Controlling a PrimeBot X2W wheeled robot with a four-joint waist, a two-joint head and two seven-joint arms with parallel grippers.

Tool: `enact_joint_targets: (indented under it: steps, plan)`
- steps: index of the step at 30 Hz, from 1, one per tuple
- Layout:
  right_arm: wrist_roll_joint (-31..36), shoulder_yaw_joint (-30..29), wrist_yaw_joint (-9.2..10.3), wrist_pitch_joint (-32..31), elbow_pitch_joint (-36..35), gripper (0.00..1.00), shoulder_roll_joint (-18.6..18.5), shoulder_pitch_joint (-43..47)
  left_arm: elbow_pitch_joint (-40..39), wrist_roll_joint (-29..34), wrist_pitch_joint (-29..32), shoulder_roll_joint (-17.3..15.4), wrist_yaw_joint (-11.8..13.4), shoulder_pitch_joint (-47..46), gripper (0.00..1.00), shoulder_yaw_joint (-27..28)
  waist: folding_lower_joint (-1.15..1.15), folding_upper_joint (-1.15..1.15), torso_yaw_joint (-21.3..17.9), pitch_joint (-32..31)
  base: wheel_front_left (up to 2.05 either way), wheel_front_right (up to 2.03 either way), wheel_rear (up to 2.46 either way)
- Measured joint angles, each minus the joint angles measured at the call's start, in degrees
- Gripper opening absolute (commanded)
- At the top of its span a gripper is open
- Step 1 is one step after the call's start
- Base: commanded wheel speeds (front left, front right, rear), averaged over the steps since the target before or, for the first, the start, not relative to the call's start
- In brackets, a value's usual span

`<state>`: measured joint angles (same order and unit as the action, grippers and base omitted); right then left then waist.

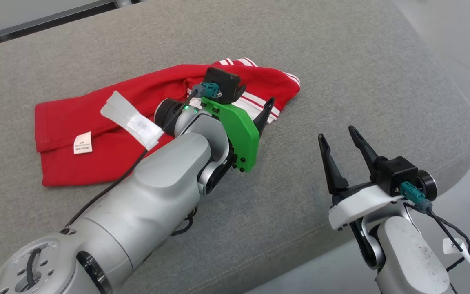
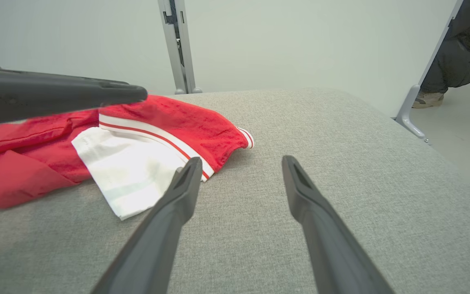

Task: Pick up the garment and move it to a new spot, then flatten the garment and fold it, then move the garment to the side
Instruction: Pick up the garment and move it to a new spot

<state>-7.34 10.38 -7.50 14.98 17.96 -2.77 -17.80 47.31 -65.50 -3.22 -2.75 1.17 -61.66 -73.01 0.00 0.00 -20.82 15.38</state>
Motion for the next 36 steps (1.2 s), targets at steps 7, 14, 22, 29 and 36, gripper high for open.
enact_joint_targets:
  steps: [7, 14, 22, 29, 36]
  plan:
    - [-0.1, -2.2, 0.0, -0.3, 4.9, 1.0, 0.0, 0.8, 1.6, 0.1, -6.0, 0.0, -0.6, 0.1, 1.0, 0.1, 0.0, 0.0, 4.6, -1.6, 0.0, 0.0, 0.0]
    - [-1.1, -4.4, 0.0, -2.2, 8.1, 1.0, 0.0, 1.2, 3.0, 0.1, -11.1, -0.7, 0.2, 6.3, 1.0, 2.3, 0.0, 0.0, 11.9, -4.0, 0.0, 0.0, 0.0]
    - [-3.4, -7.5, 0.0, -3.8, 9.6, 1.0, 0.1, 2.3, -4.1, 4.0, -11.9, -4.8, 4.3, 15.4, 1.0, 10.9, 0.0, 0.0, 19.1, -5.7, 0.0, 0.0, 0.0]
    - [-5.8, -10.1, 0.0, -5.3, 12.5, 1.0, 0.1, 2.2, -14.5, 11.1, -11.9, -8.2, 8.0, 27.4, 1.0, 20.0, 0.0, 0.0, 23.4, -6.9, 0.0, 0.0, 0.0]
    - [-6.4, -13.1, 0.0, -6.8, 17.9, 1.0, 0.0, 0.0, -21.2, 15.1, -11.9, -9.3, 9.3, 36.2, 1.0, 25.2, 0.0, 0.0, 25.6, -7.5, 0.0, 0.0, 0.0]
